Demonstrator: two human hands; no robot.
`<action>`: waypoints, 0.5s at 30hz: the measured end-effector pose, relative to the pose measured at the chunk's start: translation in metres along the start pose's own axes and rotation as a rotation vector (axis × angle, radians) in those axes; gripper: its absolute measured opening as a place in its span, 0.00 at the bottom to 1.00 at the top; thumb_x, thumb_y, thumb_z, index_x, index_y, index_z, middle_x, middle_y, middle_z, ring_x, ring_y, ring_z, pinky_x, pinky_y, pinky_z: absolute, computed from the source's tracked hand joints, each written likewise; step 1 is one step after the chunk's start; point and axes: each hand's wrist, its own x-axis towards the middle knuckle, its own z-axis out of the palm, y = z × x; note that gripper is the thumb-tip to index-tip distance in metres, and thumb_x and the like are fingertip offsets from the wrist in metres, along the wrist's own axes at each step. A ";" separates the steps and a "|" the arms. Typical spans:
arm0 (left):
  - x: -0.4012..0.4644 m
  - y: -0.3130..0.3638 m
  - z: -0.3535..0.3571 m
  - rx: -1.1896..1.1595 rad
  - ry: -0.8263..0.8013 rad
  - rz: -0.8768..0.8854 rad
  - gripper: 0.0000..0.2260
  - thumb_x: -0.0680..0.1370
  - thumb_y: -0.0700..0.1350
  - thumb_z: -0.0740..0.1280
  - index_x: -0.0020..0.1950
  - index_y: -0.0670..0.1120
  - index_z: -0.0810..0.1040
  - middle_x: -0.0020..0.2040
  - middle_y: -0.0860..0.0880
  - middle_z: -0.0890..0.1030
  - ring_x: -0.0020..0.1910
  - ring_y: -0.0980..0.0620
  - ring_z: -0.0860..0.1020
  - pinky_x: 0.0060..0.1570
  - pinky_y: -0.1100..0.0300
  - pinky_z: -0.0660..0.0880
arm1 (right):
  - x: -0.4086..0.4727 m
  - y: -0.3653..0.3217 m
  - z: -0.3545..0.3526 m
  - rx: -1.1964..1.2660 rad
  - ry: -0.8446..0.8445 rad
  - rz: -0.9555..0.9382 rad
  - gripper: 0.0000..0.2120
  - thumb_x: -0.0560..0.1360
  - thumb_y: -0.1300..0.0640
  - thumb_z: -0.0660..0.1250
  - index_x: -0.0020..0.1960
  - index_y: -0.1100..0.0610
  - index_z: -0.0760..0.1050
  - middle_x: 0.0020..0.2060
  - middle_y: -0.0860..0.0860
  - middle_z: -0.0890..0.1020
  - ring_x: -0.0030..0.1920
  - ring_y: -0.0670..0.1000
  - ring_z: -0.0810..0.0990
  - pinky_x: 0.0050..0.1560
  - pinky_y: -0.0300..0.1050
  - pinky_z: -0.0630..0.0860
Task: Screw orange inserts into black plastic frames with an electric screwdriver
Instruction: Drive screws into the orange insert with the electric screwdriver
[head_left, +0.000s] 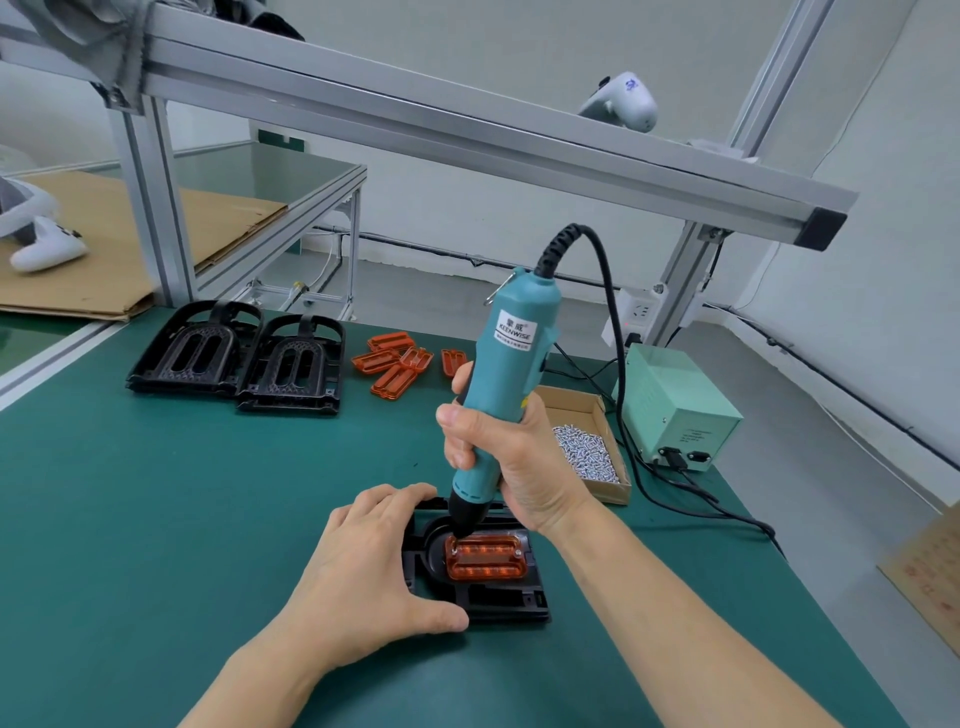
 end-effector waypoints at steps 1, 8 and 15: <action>0.000 0.000 0.000 -0.001 -0.005 -0.006 0.48 0.55 0.68 0.72 0.72 0.61 0.57 0.57 0.64 0.58 0.52 0.65 0.51 0.56 0.65 0.59 | 0.000 0.000 0.000 0.004 0.003 0.000 0.09 0.72 0.64 0.69 0.46 0.53 0.73 0.27 0.49 0.71 0.26 0.48 0.68 0.33 0.41 0.71; 0.001 -0.001 0.001 -0.013 -0.032 -0.045 0.51 0.51 0.71 0.68 0.72 0.62 0.56 0.67 0.60 0.62 0.58 0.58 0.58 0.61 0.62 0.63 | -0.002 0.001 -0.003 0.019 -0.003 -0.006 0.09 0.71 0.63 0.70 0.46 0.53 0.73 0.28 0.49 0.71 0.26 0.48 0.69 0.33 0.41 0.71; 0.002 -0.003 0.004 -0.029 -0.029 -0.052 0.52 0.50 0.71 0.68 0.72 0.62 0.55 0.68 0.59 0.62 0.63 0.54 0.60 0.63 0.60 0.64 | -0.005 0.001 -0.008 0.012 0.002 -0.014 0.08 0.71 0.61 0.71 0.45 0.51 0.74 0.28 0.49 0.73 0.27 0.48 0.70 0.35 0.42 0.72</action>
